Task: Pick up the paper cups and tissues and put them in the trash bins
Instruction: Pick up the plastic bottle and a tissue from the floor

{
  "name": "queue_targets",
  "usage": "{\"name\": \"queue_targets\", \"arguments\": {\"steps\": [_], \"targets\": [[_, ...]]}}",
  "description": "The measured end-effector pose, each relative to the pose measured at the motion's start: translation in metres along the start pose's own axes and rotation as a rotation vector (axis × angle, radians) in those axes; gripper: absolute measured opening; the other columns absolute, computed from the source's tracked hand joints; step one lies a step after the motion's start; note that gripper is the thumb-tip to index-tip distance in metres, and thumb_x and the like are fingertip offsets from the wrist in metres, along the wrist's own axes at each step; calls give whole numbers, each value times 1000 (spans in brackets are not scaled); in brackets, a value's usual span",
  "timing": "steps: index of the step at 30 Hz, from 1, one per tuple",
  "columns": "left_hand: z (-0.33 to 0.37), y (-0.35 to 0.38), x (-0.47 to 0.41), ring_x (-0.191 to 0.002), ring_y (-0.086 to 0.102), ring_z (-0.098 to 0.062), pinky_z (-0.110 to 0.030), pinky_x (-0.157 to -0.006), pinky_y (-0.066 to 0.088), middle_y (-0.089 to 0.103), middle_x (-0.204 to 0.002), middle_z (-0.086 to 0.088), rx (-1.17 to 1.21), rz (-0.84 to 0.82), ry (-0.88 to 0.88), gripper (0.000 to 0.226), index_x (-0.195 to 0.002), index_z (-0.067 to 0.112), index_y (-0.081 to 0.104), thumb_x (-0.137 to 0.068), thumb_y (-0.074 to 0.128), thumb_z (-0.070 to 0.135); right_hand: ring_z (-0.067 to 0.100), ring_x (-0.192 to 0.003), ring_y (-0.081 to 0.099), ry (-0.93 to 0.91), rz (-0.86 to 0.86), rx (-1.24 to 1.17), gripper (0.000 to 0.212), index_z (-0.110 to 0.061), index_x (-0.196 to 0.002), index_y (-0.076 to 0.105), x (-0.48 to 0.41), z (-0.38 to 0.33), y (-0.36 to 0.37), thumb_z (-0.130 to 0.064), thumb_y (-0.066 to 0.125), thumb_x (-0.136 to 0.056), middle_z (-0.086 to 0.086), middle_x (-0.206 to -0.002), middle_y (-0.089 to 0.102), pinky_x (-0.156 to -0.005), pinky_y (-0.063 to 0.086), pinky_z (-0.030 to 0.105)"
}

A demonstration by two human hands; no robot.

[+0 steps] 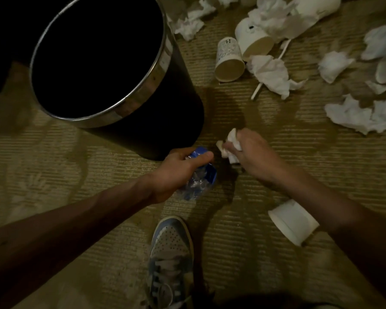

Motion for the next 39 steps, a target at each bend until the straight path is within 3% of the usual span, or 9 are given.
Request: {"name": "queue_targets", "arguments": {"steps": [4, 8, 12, 14, 16, 19, 23, 36, 39], "targets": [[34, 16, 10, -84, 73, -21, -35, -72, 59, 75, -90, -4, -31, -37, 132, 22, -97, 18, 71, -93, 63, 37, -14, -69, 56, 200, 98, -444, 29, -26, -84, 57, 19, -9, -41, -41, 41, -102, -14, -79, 59, -57, 37, 7], [94, 29, 35, -93, 69, -6, -23, -78, 57, 72, -102, 9, -135, -11, 473, 26, -112, 25, 68, -94, 60, 42, -8, -83, 65, 152, 193, -839, 42, -26, -95, 68, 33, -51, -89, -48, 32, -102, -17, -87, 73, -72, 48, 14], [157, 23, 70, -122, 49, 11, -11, -97, 44, 54, -138, 19, -233, 45, 798, 50, -141, 31, 50, -94, 57, 46, 24, -108, 66, 15, 179, -1247, 54, -12, -114, 65, 38, -102, -138, -41, 24, -94, 13, -110, 71, -92, 56, 39], [186, 9, 85, -113, 59, 4, -17, -91, 50, 64, -126, 13, -196, 42, 886, 40, -132, 25, 57, -95, 58, 41, 31, -107, 63, 21, 271, -1067, 59, 9, -120, 53, 37, -123, -165, -36, 25, -95, 25, -111, 65, -99, 51, 44], [211, -12, 97, -94, 68, -3, -21, -77, 54, 70, -102, 9, -146, 36, 966, 21, -113, 22, 63, -96, 58, 33, 17, -88, 62, 54, 426, -813, 42, 13, -115, 53, 28, -140, -189, -20, 31, -102, 18, -101, 65, -82, 48, 16], [233, -54, 108, -79, 69, -10, -21, -68, 53, 68, -87, 4, -172, 39, 1062, 14, -102, 18, 62, -99, 54, 28, 33, -94, 63, -96, 437, -749, 32, 6, -112, 60, 0, -186, -201, -11, 34, -104, 22, -105, 67, -73, 50, 36], [233, -112, 98, -69, 61, 0, -16, -62, 47, 63, -75, 14, -301, 165, 1063, 19, -90, 25, 59, -99, 49, 38, 13, -99, 67, -110, 309, -796, 19, -24, -117, 50, -40, -219, -182, -23, 54, -99, 1, -108, 65, -82, 58, 33], [150, -179, 12, -93, 62, -4, -25, -83, 49, 64, -103, 0, -766, -94, 539, 41, -113, 13, 59, -107, 23, 33, 25, -96, 60, -200, -96, 387, 20, -26, -105, 63, -98, -236, -94, -34, 47, -97, 3, -105, 64, -85, 49, 41], [154, -181, 9, -102, 64, -7, -28, -92, 52, 68, -112, 1, -718, -113, 510, 43, -119, 16, 62, -106, 26, 36, 27, -96, 62, -202, -68, 361, 25, -18, -104, 66, -93, -235, -101, -32, 47, -96, 7, -105, 66, -82, 52, 45]]}}
Point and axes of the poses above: each hand's wrist, its own x-axis away from the middle knuckle, its own y-axis out of the palm, z = x × y, the point moved 6 cm from there along -x, towards the middle knuckle
